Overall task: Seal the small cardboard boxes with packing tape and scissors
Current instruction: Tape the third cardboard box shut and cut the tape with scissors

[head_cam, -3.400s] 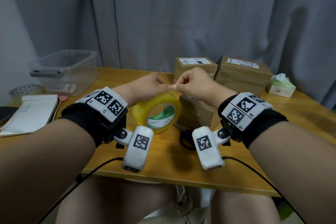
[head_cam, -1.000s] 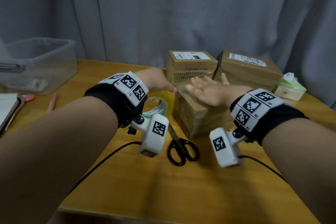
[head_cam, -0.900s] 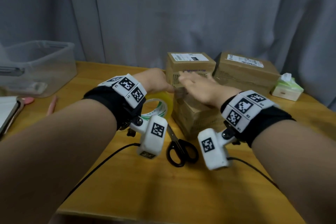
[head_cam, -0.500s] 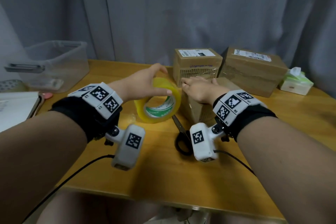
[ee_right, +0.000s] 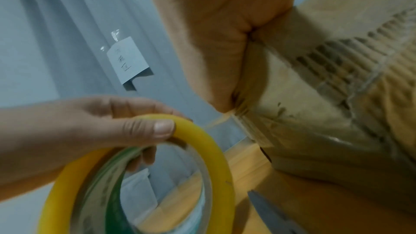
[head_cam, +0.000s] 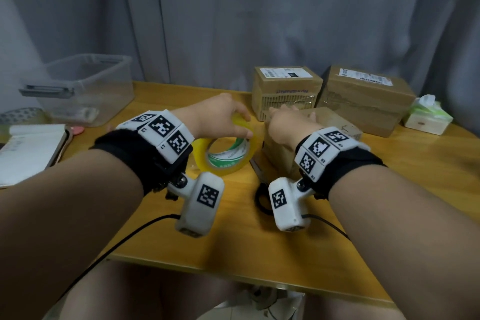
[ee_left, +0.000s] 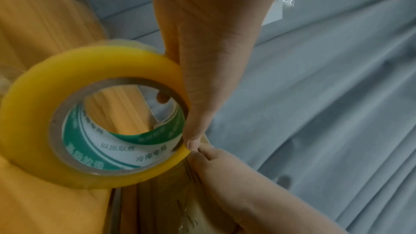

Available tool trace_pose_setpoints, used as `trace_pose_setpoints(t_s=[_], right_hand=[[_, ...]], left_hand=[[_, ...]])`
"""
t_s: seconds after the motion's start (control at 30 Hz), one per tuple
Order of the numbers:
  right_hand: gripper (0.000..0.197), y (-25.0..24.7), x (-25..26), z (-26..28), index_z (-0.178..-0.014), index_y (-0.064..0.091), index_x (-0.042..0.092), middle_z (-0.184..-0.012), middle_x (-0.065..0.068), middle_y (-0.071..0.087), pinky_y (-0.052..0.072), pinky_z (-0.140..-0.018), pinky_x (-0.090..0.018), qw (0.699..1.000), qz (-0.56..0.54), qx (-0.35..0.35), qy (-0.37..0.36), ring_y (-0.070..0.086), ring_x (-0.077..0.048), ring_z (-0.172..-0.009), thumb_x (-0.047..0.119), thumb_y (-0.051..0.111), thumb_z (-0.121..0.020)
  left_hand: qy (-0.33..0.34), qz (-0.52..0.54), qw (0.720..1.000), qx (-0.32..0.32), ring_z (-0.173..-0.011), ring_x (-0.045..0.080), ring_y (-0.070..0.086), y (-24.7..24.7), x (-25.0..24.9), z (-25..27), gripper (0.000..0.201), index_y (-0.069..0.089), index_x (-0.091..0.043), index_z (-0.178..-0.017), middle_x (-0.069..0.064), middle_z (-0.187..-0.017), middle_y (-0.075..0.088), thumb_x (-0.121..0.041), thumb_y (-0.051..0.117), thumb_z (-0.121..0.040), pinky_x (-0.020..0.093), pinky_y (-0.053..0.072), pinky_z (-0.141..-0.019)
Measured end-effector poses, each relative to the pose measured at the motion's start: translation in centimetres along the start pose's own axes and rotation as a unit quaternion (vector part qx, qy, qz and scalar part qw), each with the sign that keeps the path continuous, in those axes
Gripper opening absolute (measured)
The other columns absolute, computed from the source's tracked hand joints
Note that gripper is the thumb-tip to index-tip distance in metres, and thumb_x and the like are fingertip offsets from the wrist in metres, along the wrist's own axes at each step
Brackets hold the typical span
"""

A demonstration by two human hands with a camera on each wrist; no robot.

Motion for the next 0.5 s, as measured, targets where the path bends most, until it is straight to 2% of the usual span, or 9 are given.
trace_pose_setpoints(t_s=[0.1,0.17,0.27,0.33,0.4,0.5], right_hand=[[0.066,0.2,0.5,-0.1,-0.153,0.013,0.018,-0.160,-0.016,0.001,0.001,-0.115,-0.061,0.999,0.017,-0.005,0.032,-0.002,-0.032,-0.147,0.010,0.041,-0.094],[0.072,0.3,0.8,-0.4,-0.153,0.005,0.014,-0.158,-0.022,-0.002,0.000,-0.116,-0.058,0.998,0.024,0.000,0.056,-0.004,-0.035,-0.147,0.011,0.044,-0.093],[0.079,0.3,1.0,-1.0,-0.153,-0.002,0.009,-0.157,-0.026,-0.004,0.000,-0.116,-0.057,0.996,0.027,0.005,0.080,-0.003,-0.039,-0.146,0.017,0.050,-0.094],[0.078,0.3,1.0,-1.2,-0.153,-0.004,0.009,-0.157,-0.026,-0.007,-0.001,-0.116,-0.057,0.996,0.024,0.014,0.085,-0.005,-0.040,-0.146,0.019,0.049,-0.096],[0.073,0.3,1.0,-1.3,-0.153,-0.004,0.011,-0.157,-0.025,-0.008,-0.002,-0.116,-0.057,0.996,0.023,0.016,0.085,-0.007,-0.039,-0.146,0.024,0.044,-0.100],[0.069,0.4,1.1,-1.5,-0.153,-0.001,0.011,-0.157,-0.024,-0.006,-0.001,-0.116,-0.057,0.996,0.018,0.012,0.084,-0.005,-0.038,-0.146,0.025,0.043,-0.100]], left_hand=[[0.007,0.003,1.000,-0.014,-0.108,0.019,0.050,0.3,0.1,-0.3,0.049,0.057,-0.024,-0.121,0.004,-0.116,0.051,-0.048,0.068,-0.080,0.031,0.043,-0.092],[0.012,0.008,1.000,-0.021,-0.111,0.020,0.050,0.4,0.0,-0.3,0.047,0.059,-0.024,-0.120,0.005,-0.119,0.054,-0.046,0.068,-0.080,0.031,0.042,-0.092],[0.010,0.025,0.999,-0.019,-0.117,0.019,0.050,0.5,0.0,-0.1,0.048,0.058,-0.026,-0.126,0.002,-0.127,0.057,-0.044,0.067,-0.083,0.025,0.038,-0.093],[0.003,0.031,0.999,-0.013,-0.113,0.019,0.054,0.5,0.2,-0.1,0.046,0.060,-0.028,-0.124,0.002,-0.122,0.061,-0.045,0.067,-0.082,0.026,0.041,-0.094],[-0.007,0.026,1.000,0.001,-0.106,0.018,0.057,0.4,0.5,-0.1,0.044,0.063,-0.031,-0.120,0.002,-0.115,0.065,-0.047,0.069,-0.079,0.032,0.046,-0.093],[-0.019,0.004,0.999,0.035,-0.097,0.014,0.056,0.0,0.7,-0.1,0.043,0.063,-0.031,-0.119,-0.002,-0.111,0.063,-0.047,0.069,-0.079,0.029,0.047,-0.084]])
Point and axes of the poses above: each hand's wrist, its own z-axis away from the middle knuckle, its own y-axis out of the palm, x = y × z, the point moved 1 cm from there along -z, towards the middle knuckle
